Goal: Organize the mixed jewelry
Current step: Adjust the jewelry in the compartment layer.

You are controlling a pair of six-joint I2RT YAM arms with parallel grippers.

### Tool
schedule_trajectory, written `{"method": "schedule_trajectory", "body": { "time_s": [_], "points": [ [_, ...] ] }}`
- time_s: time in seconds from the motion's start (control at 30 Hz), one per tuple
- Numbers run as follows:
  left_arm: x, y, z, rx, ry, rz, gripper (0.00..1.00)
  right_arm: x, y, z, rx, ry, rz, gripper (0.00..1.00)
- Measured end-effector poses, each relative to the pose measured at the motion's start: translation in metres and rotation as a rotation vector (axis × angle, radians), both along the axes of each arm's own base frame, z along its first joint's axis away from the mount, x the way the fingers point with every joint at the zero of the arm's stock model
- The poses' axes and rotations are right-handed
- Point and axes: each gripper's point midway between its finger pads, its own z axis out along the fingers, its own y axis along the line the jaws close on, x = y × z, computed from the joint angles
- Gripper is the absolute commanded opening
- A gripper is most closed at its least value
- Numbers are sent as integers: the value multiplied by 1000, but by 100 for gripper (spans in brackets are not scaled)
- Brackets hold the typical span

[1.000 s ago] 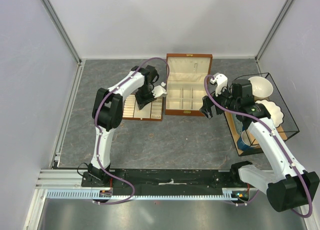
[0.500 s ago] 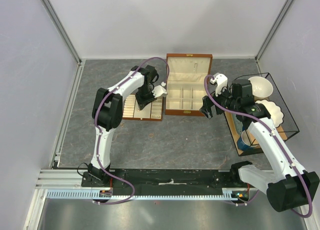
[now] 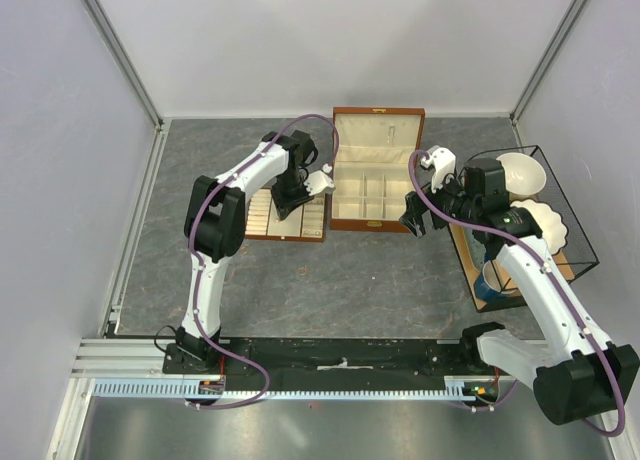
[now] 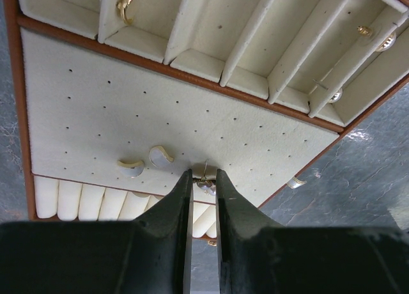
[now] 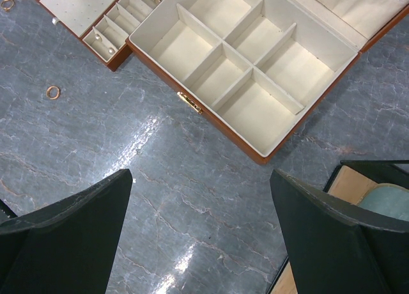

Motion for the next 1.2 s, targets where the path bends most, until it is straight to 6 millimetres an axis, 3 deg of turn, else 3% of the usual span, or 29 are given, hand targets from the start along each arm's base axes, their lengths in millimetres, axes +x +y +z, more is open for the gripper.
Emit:
{"method": "schedule_trajectory", "body": {
  "time_s": [1.2],
  "points": [
    [5, 0, 12, 46, -31, -48, 6, 0, 0, 1, 0, -2, 0, 98]
  ]
}}
